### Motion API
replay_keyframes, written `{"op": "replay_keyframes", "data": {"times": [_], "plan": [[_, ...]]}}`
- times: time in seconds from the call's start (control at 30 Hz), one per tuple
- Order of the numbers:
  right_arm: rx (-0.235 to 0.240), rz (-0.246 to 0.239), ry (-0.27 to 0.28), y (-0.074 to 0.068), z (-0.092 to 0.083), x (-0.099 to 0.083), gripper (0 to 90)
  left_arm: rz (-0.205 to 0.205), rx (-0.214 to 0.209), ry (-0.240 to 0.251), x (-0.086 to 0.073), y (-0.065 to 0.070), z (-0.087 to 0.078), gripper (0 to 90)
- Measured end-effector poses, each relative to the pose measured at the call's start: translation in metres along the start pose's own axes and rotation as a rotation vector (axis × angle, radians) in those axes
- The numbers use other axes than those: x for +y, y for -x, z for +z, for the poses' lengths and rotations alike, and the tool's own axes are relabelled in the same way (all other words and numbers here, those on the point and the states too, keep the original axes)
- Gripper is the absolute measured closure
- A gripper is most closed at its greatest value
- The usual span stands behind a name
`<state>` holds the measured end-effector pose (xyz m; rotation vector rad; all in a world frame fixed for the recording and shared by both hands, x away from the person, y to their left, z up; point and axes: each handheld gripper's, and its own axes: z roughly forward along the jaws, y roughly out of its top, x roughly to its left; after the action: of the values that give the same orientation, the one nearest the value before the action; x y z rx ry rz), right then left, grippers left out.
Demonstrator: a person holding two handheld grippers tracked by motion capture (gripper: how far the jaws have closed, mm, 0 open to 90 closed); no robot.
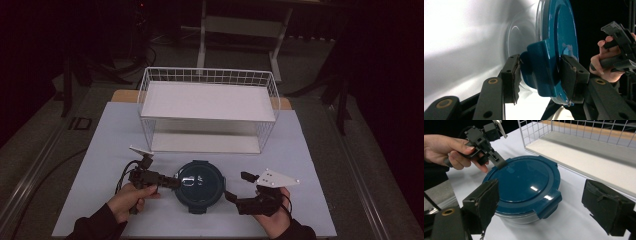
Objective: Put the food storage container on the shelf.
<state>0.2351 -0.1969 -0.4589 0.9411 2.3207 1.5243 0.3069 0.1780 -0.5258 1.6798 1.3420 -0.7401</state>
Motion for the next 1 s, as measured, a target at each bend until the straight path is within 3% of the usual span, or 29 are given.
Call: {"op": "replay_keyframes", "data": {"times": [0.2, 0.3, 0.47, 0.73, 1.0], "plan": [[0.038, 0.101, -0.040, 0.008, 0.007, -0.004, 18.3, 0.033, 0.014, 0.018, -0.005, 0.005, -0.002, 53.5], [0.063, 0.180, -0.066, 0.015, 0.012, -0.007, 18.6, 0.065, 0.026, 0.026, -0.009, 0.010, -0.003, 54.4], [0.126, 0.327, -0.099, 0.029, 0.020, -0.013, 29.6, 0.123, 0.038, 0.042, -0.016, 0.018, -0.005, 55.8], [0.214, 0.459, -0.165, 0.037, 0.034, -0.023, 42.1, 0.205, 0.060, 0.061, -0.024, 0.027, -0.007, 57.0], [0.275, 0.542, -0.202, 0.040, 0.040, -0.032, 53.2, 0.224, 0.067, 0.070, -0.029, 0.030, -0.007, 57.4]]}}
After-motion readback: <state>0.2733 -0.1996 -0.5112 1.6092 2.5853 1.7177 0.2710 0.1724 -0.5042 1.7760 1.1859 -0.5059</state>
